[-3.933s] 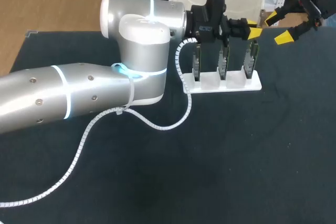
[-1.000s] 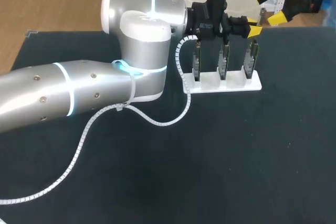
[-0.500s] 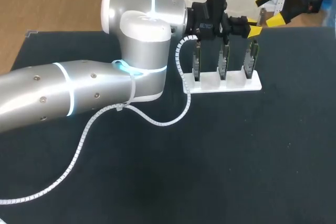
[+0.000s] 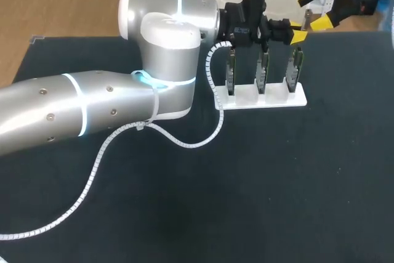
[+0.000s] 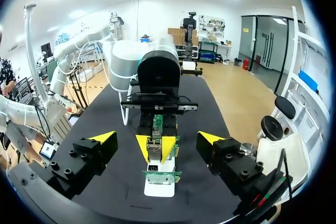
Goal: Pick up the optical module with the left hand, and insert it into the network port with the right hand.
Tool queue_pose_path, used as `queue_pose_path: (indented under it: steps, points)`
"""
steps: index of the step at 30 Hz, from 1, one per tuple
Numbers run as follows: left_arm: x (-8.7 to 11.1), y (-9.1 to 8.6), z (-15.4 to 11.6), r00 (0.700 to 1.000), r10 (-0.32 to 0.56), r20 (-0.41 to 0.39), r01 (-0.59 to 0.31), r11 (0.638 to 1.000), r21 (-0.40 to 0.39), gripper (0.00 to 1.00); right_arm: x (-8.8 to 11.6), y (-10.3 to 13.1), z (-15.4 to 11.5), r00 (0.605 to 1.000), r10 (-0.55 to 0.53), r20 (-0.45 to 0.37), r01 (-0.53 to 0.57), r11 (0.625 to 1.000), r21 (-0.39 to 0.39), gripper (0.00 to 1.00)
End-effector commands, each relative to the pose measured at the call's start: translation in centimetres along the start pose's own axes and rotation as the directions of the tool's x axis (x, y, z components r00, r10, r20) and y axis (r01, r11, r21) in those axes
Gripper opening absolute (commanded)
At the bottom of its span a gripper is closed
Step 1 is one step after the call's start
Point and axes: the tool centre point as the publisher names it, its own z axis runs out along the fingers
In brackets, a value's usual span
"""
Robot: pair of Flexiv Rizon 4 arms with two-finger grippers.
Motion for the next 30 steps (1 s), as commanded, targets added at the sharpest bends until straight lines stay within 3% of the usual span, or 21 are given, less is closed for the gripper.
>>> queue_pose_path:
  steps: [1, 23, 24, 26, 30]
  points:
    - [-0.05, 0.10, 0.06, 1.000, 0.000, -0.002, 0.000, 1.000, 0.001, 0.00, -0.06, 0.17, 0.12, 1.000, -0.003, 0.000, 0.003, 1.000, 0.005, 0.00]
    - [-0.05, 0.10, 0.06, 1.000, 0.000, -0.002, 0.000, 1.000, 0.001, 0.00, -0.40, 0.14, 0.41, 1.000, -0.025, -0.008, 0.025, 1.000, -0.001, 0.00]
    - [-0.05, 0.10, 0.06, 1.000, 0.000, -0.002, 0.000, 1.000, 0.001, 0.18, -0.40, 0.13, 0.41, 1.000, -0.026, -0.008, 0.025, 1.000, -0.001, 0.00]
    - [-0.05, 0.10, 0.06, 1.000, 0.000, -0.002, 0.000, 1.000, 0.001, 1.00, -0.39, 0.10, 0.37, 1.000, -0.026, -0.005, 0.026, 1.000, 0.000, 0.00]
    - [-0.05, 0.10, 0.06, 1.000, 0.000, -0.002, 0.000, 1.000, 0.001, 1.00, -0.41, 0.06, 0.34, 1.000, -0.028, -0.004, 0.028, 1.000, 0.002, 0.00]
